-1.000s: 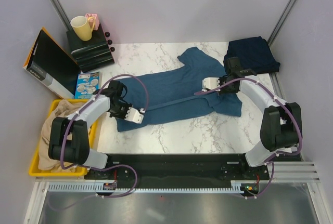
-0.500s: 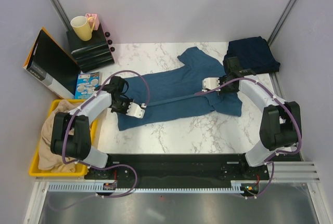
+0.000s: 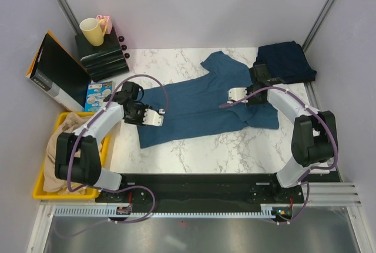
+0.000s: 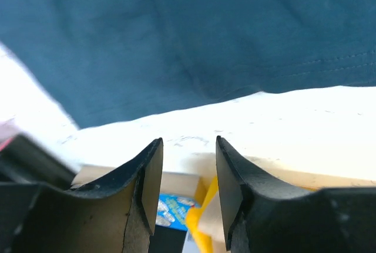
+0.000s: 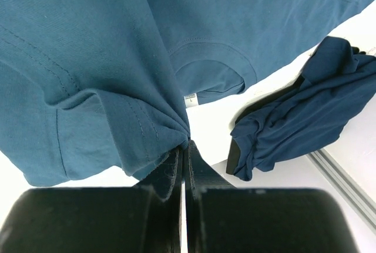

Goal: Fold and stack the t-shirts
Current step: Fold the tshirt

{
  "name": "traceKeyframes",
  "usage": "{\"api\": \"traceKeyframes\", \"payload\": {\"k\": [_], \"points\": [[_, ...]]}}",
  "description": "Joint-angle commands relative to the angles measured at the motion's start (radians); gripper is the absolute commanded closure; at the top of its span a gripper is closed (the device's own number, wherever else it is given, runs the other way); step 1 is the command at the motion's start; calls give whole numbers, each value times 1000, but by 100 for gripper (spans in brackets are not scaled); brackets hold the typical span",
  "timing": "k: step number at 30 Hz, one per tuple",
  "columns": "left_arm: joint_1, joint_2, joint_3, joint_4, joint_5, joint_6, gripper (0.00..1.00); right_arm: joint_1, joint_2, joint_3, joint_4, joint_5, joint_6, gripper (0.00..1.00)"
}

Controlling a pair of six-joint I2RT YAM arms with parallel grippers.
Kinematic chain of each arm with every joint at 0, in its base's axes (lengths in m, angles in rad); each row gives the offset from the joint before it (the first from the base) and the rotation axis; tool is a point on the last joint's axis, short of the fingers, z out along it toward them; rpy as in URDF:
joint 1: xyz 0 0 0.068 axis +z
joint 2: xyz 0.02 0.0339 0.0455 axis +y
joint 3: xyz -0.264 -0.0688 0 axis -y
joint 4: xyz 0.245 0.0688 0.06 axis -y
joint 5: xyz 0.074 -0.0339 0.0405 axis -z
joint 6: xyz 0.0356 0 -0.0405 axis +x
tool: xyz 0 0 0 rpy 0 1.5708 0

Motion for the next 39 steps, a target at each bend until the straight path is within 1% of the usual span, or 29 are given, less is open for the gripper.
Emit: {"api": "traceKeyframes", "payload": {"k": [1, 3, 4, 7, 8, 10, 11, 13, 14, 16, 17, 23, 30, 39], "points": [[-50, -113, 70, -47, 105, -112, 52, 12, 14, 41, 19, 15, 7, 100], [-80, -124, 78, -76, 143, -154, 52, 18, 20, 41, 19, 15, 11, 100], [-112, -125, 78, -90, 154, -171, 53, 21, 22, 41, 22, 15, 11, 100], [-168, -116, 54, -123, 177, -224, 57, 27, 28, 48, 25, 16, 13, 100], [-179, -103, 43, -121, 176, -233, 62, 28, 31, 52, 27, 15, 13, 100], [-199, -81, 17, -116, 168, -256, 67, 30, 35, 57, 27, 15, 17, 100], [-199, -67, 12, -113, 166, -264, 70, 30, 37, 61, 27, 15, 17, 100], [-199, -30, -2, -89, 143, -288, 72, 32, 35, 61, 25, 16, 17, 100], [-197, -20, -6, -78, 134, -291, 76, 30, 37, 61, 27, 15, 17, 100], [-197, -6, -28, -58, 116, -290, 77, 32, 35, 61, 28, 16, 17, 100], [-199, -3, -32, -55, 116, -290, 80, 30, 37, 63, 31, 16, 17, 100], [-199, 74, -57, -41, 128, -316, 80, 32, 46, 77, 39, 15, 24, 100], [-214, 151, -133, 22, 48, -310, 80, 42, 65, 80, 54, 16, 19, 100], [-219, 151, -204, 74, -7, -288, 80, 82, 143, 161, 79, 41, -19, 100]]}}
